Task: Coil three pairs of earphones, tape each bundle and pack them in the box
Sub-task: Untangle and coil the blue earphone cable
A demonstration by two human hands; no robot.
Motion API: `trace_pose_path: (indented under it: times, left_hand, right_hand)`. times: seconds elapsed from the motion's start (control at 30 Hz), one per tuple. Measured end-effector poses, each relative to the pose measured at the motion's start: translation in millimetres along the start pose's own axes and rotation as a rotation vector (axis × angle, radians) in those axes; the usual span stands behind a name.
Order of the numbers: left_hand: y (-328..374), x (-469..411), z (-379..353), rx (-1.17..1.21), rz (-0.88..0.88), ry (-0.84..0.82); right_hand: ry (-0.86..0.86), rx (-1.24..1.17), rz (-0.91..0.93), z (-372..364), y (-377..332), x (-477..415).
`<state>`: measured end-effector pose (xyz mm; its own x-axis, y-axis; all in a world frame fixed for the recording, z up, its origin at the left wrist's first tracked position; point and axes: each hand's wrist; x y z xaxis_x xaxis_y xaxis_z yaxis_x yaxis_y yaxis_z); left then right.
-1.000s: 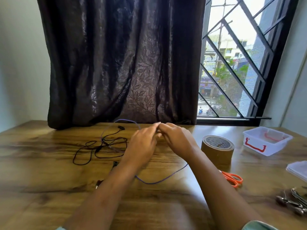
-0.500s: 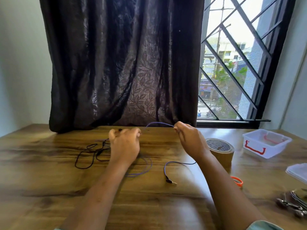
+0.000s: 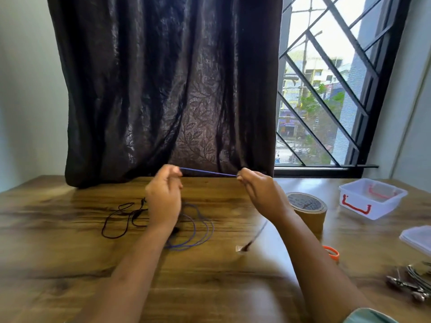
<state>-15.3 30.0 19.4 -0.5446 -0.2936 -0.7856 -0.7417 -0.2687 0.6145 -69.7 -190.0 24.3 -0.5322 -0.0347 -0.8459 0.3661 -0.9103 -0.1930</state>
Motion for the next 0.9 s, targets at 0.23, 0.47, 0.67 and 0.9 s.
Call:
trace_pose_path:
  times: [0.23, 0.47, 0.67, 0.9]
  left_hand:
    - [-2.4, -12.8, 16.0, -0.017, 0.134, 0.082]
    - [17.5, 11.0, -7.1, -0.524, -0.409, -0.278]
    - [19.0, 20.5, -10.7, -0.665, -0.422, -0.309]
    - [20.9, 15.2, -7.9, -0.336, -0.275, -0.085]
  right_hand:
    - [-0.014, -0.053, -0.109, -12.3, 8.2, 7.1]
    - [-0.106, 0.0, 0.067, -15.9, -25.9, 3.4]
    - [-0.097, 0.007, 0.13, -13.1, -34.4, 1.9]
    - [-0.02, -0.12, 0.035, -7.8, -18.0, -4.9]
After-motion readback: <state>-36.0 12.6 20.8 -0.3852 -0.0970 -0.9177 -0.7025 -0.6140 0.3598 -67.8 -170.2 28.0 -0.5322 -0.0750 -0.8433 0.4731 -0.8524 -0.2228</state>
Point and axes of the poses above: each hand's wrist, its own x-axis away from the middle knuckle, its own z-axis out of the back of the hand, y = z × x, and after that the axes turned 8 degrees about y, right-handed
